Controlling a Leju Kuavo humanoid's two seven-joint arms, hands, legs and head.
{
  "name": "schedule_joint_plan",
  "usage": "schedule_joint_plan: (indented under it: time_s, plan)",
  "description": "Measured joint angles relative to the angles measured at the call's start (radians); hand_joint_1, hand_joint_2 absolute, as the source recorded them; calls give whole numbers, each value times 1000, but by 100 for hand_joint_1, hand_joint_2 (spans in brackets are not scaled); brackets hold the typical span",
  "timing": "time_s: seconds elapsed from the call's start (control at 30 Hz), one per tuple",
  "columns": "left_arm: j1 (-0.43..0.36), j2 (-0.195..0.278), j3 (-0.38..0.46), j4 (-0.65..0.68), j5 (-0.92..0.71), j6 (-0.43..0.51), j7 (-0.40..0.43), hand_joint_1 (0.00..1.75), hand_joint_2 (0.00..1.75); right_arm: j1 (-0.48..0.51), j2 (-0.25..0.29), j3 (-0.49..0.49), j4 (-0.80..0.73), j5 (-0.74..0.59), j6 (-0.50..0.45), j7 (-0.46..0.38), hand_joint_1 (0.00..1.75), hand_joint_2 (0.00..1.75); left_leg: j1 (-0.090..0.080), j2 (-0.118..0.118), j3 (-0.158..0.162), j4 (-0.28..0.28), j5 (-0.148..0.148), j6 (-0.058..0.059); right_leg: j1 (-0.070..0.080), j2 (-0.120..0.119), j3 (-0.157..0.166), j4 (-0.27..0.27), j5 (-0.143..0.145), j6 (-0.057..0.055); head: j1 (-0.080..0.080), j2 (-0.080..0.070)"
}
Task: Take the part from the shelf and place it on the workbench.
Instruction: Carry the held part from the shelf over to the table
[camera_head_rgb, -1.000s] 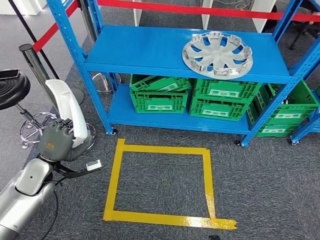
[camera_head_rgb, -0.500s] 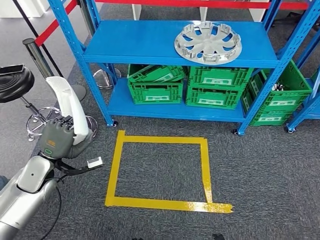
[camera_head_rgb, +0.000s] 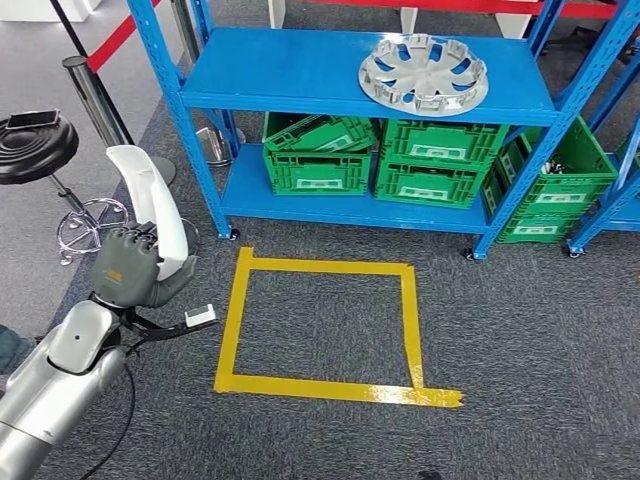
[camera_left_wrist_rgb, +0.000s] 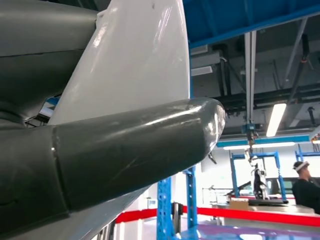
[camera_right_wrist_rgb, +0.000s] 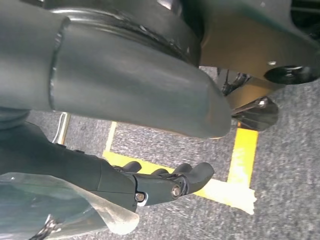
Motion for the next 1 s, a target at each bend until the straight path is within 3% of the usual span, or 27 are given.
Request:
schedule_joint_plan:
  time_s: [0.03,0.1,0.17,0.23,0.27,0.33,0.4,0.43,0.47,0.5,0.57,0.63,0.67,0.73,0.77,0.8,0.9,0.93,0.97,1.0]
  plan:
    - [-1,-2,-2,1,0,0,0,175,0,0,0,0,0,1,0,0,0,0,2,0,-12,9,3,-4,-3,0,43,-63,24,3,0,0]
    - [-3,-4,-5,3,0,1,0,175,0,-3,0,0,0,2,0,-1,0,0,3,-1,-33,27,10,-14,-3,3,121,-182,37,3,1,0]
    - [-6,-6,-7,3,0,1,-1,175,0,-3,0,0,0,3,0,-1,0,0,2,-2,-46,37,21,-25,1,8,143,-220,30,-5,1,0]
    - [-7,-7,-10,4,0,1,-2,175,0,-2,0,-1,0,3,0,-1,0,0,3,-3,-52,41,25,-36,0,6,131,-220,42,-23,2,0]
    - [-7,-6,-11,5,0,1,-3,175,0,-2,0,-1,0,3,0,-1,0,0,5,-4,-59,52,7,-41,0,5,122,-221,51,-35,0,0]
    - [-9,-6,-13,6,0,1,-3,175,0,-4,0,-2,0,4,0,-2,0,0,7,-6,-84,130,-78,-49,0,1,98,-223,73,-55,-5,0]
    - [-10,-6,-14,8,0,1,-3,175,0,-3,0,-2,0,6,0,-2,0,0,8,-6,-107,258,-166,-53,4,0,71,-223,96,-62,-9,0]
    - [-10,-6,-16,9,0,1,-3,175,0,-3,0,-2,0,6,0,-3,0,0,8,-6,-107,305,-180,-53,7,-1,57,-222,107,-63,-8,0]
    - [-9,-6,-17,10,0,1,-3,175,0,-3,0,-2,0,7,0,-3,0,0,8,-6,-94,322,-171,-51,10,-2,43,-222,119,-63,-9,0]
    - [-9,-7,-19,11,0,1,-3,175,0,-3,0,-3,0,7,0,-3,0,0,8,-6,-66,304,-145,-46,13,-3,29,-222,131,-63,-9,0]
    - [-10,-7,-20,12,0,2,-3,175,0,-3,0,-3,0,7,0,-4,0,0,4,-7,30,184,-104,-33,18,-2,5,-222,154,-63,-9,0]
    - [-12,-8,-21,12,0,3,-3,175,0,-4,0,-3,0,7,0,-6,0,0,-3,-8,119,47,-111,-24,19,-1,-8,-223,177,-56,-7,0]
    - [-14,-8,-21,12,0,3,-3,175,0,-4,0,-3,0,8,0,-7,0,0,-8,-8,139,9,-118,-22,17,-1,-12,-227,190,-51,-8,0]
    - [-15,-9,-21,12,0,4,-3,175,0,-2,0,-3,0,8,0,-8,0,0,-13,-7,130,-10,-99,-16,11,-1,-18,-236,210,-39,-10,0]
    - [-17,-10,-22,13,0,4,-3,175,0,0,0,-3,0,8,0,-8,0,0,-13,-5,118,-14,-85,-9,9,0,-25,-232,197,-34,-11,0]
    - [-17,-11,-23,13,0,4,-3,175,0,1,0,-4,1,8,0,-8,0,0,-12,-3,104,-17,-69,-2,9,1,-36,-213,163,-29,-9,0]
    - [-17,-15,-24,14,0,4,-3,175,0,4,0,-4,1,8,0,-8,0,0,-10,-1,49,-17,-21,10,7,2,-75,-45,5,-20,-3,0]
    - [-17,-16,-25,14,0,4,-3,175,0,4,0,-4,1,8,0,-8,0,0,-11,0,29,-15,-6,9,7,1,-78,17,-12,-17,-2,0]
    - [-17,-16,-26,15,0,4,-3,175,0,3,0,-4,1,8,0,-8,0,0,-10,0,8,-13,8,7,7,1,-72,57,-1,-15,-2,0]
    - [-17,-16,-27,16,1,4,-3,175,0,3,0,-4,1,8,0,-8,0,0,-10,0,-14,-10,22,5,7,1,-53,69,33,-14,-2,0]
